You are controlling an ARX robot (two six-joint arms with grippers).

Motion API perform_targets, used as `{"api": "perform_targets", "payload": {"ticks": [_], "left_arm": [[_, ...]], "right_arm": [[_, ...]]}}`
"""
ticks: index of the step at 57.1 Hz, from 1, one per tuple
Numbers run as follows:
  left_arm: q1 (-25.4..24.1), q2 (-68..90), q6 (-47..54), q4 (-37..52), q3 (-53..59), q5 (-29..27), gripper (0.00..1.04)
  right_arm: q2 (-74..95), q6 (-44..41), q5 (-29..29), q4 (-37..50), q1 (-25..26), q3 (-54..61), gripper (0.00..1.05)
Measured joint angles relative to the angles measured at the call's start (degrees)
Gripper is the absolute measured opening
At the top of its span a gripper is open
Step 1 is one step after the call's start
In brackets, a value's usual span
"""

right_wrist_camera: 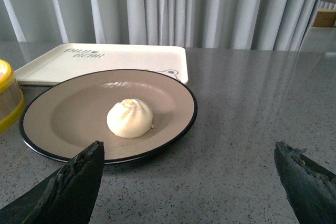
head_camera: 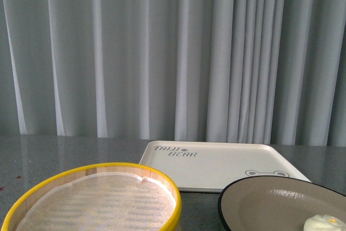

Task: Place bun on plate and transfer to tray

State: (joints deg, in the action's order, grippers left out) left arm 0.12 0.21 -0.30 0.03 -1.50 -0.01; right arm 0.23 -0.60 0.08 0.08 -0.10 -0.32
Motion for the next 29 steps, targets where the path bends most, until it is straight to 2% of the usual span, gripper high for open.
{"api": "perform_targets", "payload": {"ticks": [4, 23, 25, 29], "left_arm": [[0.0, 0.0, 0.0, 0.0, 0.0, 0.0, 0.41], [0.0, 0.0, 0.0, 0.0, 0.0, 0.0, 0.98], [0.0, 0.0, 0.07, 0.0, 0.0, 0.0, 1.0], [0.0, 0.0, 0.04, 0.0, 0.0, 0.0, 0.98]], "right_arm": [[0.0, 0.0, 0.0, 0.0, 0.0, 0.0, 0.96], [0.0, 0.0, 0.0, 0.0, 0.0, 0.0, 0.96], [0.0, 0.0, 0.0, 0.0, 0.0, 0.0, 0.96], [0.0, 0.0, 0.0, 0.0, 0.0, 0.0, 0.96]]}}
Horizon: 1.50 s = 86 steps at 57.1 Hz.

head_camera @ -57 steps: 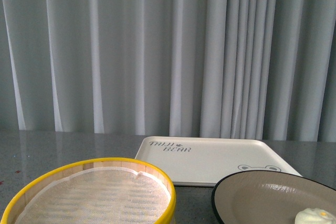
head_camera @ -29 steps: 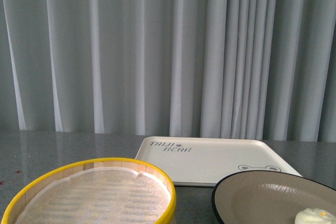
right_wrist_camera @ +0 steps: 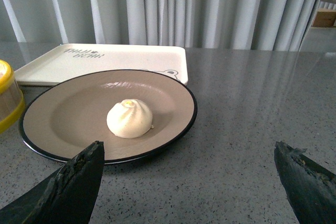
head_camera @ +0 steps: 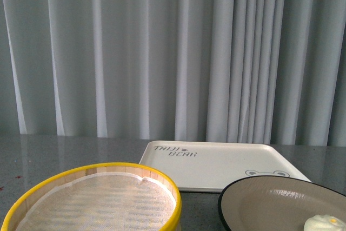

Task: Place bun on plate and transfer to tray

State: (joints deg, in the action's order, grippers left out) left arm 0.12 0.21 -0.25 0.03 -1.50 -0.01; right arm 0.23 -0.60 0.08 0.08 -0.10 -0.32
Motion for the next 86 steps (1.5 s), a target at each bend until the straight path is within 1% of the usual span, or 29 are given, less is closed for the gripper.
{"api": "perform_targets", "payload": {"ticks": [7, 8, 10, 12, 13, 14, 15, 16, 20, 21, 24, 26, 27, 29, 32, 37, 43, 47, 53, 58, 61, 64, 67, 75, 86], "left_arm": [[0.0, 0.0, 0.0, 0.0, 0.0, 0.0, 0.98], [0.0, 0.0, 0.02, 0.0, 0.0, 0.0, 0.98], [0.0, 0.0, 0.02, 0.0, 0.0, 0.0, 0.98], [0.0, 0.0, 0.0, 0.0, 0.0, 0.0, 0.98], [0.0, 0.0, 0.0, 0.0, 0.0, -0.04, 0.98], [0.0, 0.0, 0.0, 0.0, 0.0, -0.11, 0.98], [0.0, 0.0, 0.0, 0.0, 0.0, -0.09, 0.98], [0.0, 0.0, 0.0, 0.0, 0.0, -0.07, 0.98], [0.0, 0.02, 0.0, 0.0, 0.0, 0.02, 0.98], [0.0, 0.02, 0.0, 0.0, 0.0, 0.02, 0.98], [0.0, 0.0, 0.0, 0.0, 0.0, 0.0, 0.98], [0.0, 0.0, 0.0, 0.0, 0.0, -0.02, 0.98], [0.0, 0.0, 0.0, 0.0, 0.0, 0.0, 0.98], [0.0, 0.0, 0.0, 0.0, 0.0, 0.0, 0.98], [0.0, 0.0, 0.0, 0.0, 0.0, 0.0, 0.98], [0.0, 0.0, 0.0, 0.0, 0.0, 0.0, 0.98], [0.0, 0.0, 0.0, 0.0, 0.0, 0.0, 0.98], [0.0, 0.0, 0.0, 0.0, 0.0, 0.0, 0.98], [0.0, 0.0, 0.0, 0.0, 0.0, 0.0, 0.98], [0.0, 0.0, 0.0, 0.0, 0.0, 0.0, 0.98], [0.0, 0.0, 0.0, 0.0, 0.0, 0.0, 0.98], [0.0, 0.0, 0.0, 0.0, 0.0, 0.0, 0.98], [0.0, 0.0, 0.0, 0.0, 0.0, 0.0, 0.98], [0.0, 0.0, 0.0, 0.0, 0.0, 0.0, 0.98], [0.0, 0.0, 0.0, 0.0, 0.0, 0.0, 0.98]], "right_arm": [[0.0, 0.0, 0.0, 0.0, 0.0, 0.0, 0.96], [0.22, 0.22, -0.83, -0.28, -0.13, -0.07, 0.96], [1.57, 0.72, -4.74, -3.34, -1.31, -1.14, 0.96], [6.86, -1.05, -14.45, -9.68, -4.48, -4.31, 0.96], [8.13, -1.36, -16.09, -10.6, -4.87, -4.87, 0.96], [10.88, -3.54, -17.92, -12.33, -5.29, -5.9, 0.96], [13.16, -5.51, -17.84, -13.73, -5.2, -6.67, 0.96], [14.27, -6.19, -17.53, -14.38, -4.98, -6.99, 0.96], [19.65, -15.96, -12.85, -14.62, -2.01, -7.82, 0.96], [21.07, -19.12, -10.91, -13.64, -0.35, -8.02, 0.96], [23.21, -26.64, -8.07, -11.41, 2.71, -8.83, 0.96], [25.33, -32.59, -5.31, -8.28, 5.75, -10.05, 0.96], [25.86, -34.32, -4.17, -7.39, 6.45, -10.38, 0.96], [27.78, -41.16, -1.4, -4.42, 8.9, -11.82, 0.96], [29.66, -50.07, 1.38, -3.8, 10.58, -13.9, 0.96], [31.15, -62.62, 5.03, -6.6, 9.97, -16.28, 0.96], [31.87, -72.67, 5.86, -9.9, 6.12, -17.31, 0.96], [32.02, -77.5, 4.61, -10.86, 2.75, -16.9, 0.96], [32.76, -81.59, 3.48, -9.81, -1.51, -15.63, 0.96], [35.85, -83.06, 3.28, -4.22, -2.54, -14.88, 0.96], [39.58, -83.1, 3.13, 1.92, -3.02, -14.58, 0.96], [42.99, -83.34, 3.54, 6.64, -3.41, -14.34, 0.96], [45.7, -83.58, 4.59, 9.31, -3.87, -14.29, 0.96], [50.62, -84.78, 7.32, 12.66, -5.29, -14.29, 0.96], [56.3, -85.18, 7.37, 17.18, -7.21, -15.45, 0.96]]}}
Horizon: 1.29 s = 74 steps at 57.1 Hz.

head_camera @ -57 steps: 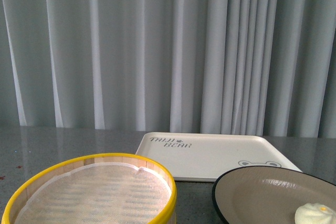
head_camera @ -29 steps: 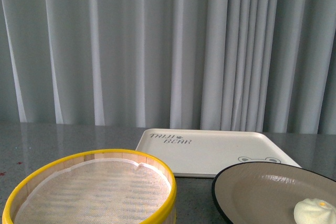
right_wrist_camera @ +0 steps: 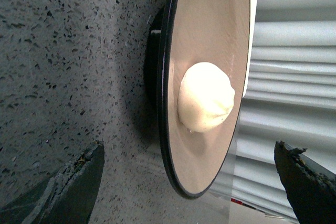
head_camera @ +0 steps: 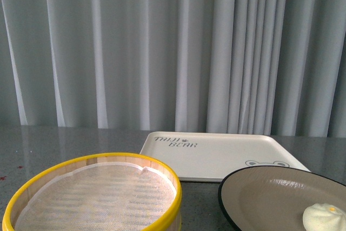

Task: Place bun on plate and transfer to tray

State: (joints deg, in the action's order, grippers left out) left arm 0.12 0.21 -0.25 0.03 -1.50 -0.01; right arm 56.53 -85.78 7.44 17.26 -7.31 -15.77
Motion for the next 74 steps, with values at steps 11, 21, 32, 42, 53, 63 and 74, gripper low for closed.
{"api": "perform_targets", "payload": {"ticks": [11, 21, 32, 42, 53, 63, 74], "left_arm": [[0.0, 0.0, 0.0, 0.0, 0.0, 0.0, 0.98], [0.0, 0.0, 0.0, 0.0, 0.0, 0.0, 0.98], [0.0, 0.0, 0.0, 0.0, 0.0, 0.0, 0.98], [0.0, 0.0, 0.0, 0.0, 0.0, 0.0, 0.98], [0.0, 0.0, 0.0, 0.0, 0.0, 0.0, 0.98], [0.0, 0.0, 0.0, 0.0, 0.0, 0.0, 0.98], [0.0, 0.0, 0.0, 0.0, 0.0, 0.0, 0.98]], "right_arm": [[4.24, -1.29, 0.81, 3.93, -1.36, -0.83, 0.96], [6.88, -1.36, 0.48, 4.9, -3.91, -2.19, 0.96], [10.23, -1.29, 0.04, 4.7, -5.51, -4.46, 0.96], [12.26, -0.72, 0.94, 3.67, -5.97, -6.8, 0.96], [13.53, -0.26, 1.77, 2.16, -6.01, -8.66, 0.96], [15.19, 0.17, 1.49, 2.29, -6.01, -8.92, 0.96], [16.76, 0.13, 1.33, 3.32, -5.95, -8.92, 0.92]]}}
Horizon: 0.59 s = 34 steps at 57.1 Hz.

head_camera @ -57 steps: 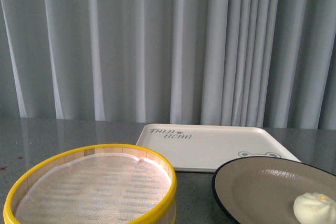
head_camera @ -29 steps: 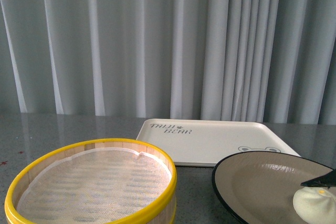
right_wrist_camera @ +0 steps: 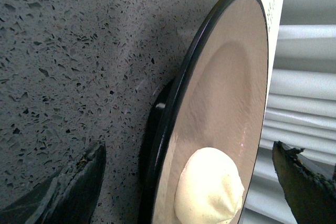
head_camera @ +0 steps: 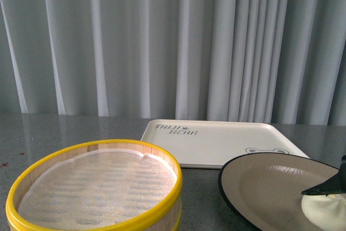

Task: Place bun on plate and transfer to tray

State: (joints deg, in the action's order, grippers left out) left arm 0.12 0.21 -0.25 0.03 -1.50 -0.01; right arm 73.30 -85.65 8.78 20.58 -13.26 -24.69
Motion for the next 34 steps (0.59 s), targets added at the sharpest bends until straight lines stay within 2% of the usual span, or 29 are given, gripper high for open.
{"api": "perform_targets", "payload": {"ticks": [5, 8, 17, 19, 28, 31, 34], "left_arm": [[0.0, 0.0, 0.0, 0.0, 0.0, 0.0, 0.98], [0.0, 0.0, 0.0, 0.0, 0.0, 0.0, 0.98], [0.0, 0.0, 0.0, 0.0, 0.0, 0.0, 0.98], [0.0, 0.0, 0.0, 0.0, 0.0, 0.0, 0.98], [0.0, 0.0, 0.0, 0.0, 0.0, 0.0, 0.98], [0.0, 0.0, 0.0, 0.0, 0.0, 0.0, 0.98], [0.0, 0.0, 0.0, 0.0, 0.0, 0.0, 0.98]], "right_arm": [[0.59, -0.04, -0.33, 0.2, 0.24, 0.0, 0.83], [1.07, -0.07, -0.5, 0.26, 0.63, 0.02, 0.7], [1.22, -0.9, -0.2, 0.33, 2.03, 0.85, 0.45], [1.22, -1.31, -0.13, 0.7, 2.51, 1.38, 0.36], [0.68, -2.14, -0.07, 1.36, 3.61, 2.16, 0.1], [0.07, -2.49, 0.17, 1.55, 3.93, 2.21, 0.03], [-0.48, -2.23, 0.44, 1.29, 4.26, 2.12, 0.03]]}}
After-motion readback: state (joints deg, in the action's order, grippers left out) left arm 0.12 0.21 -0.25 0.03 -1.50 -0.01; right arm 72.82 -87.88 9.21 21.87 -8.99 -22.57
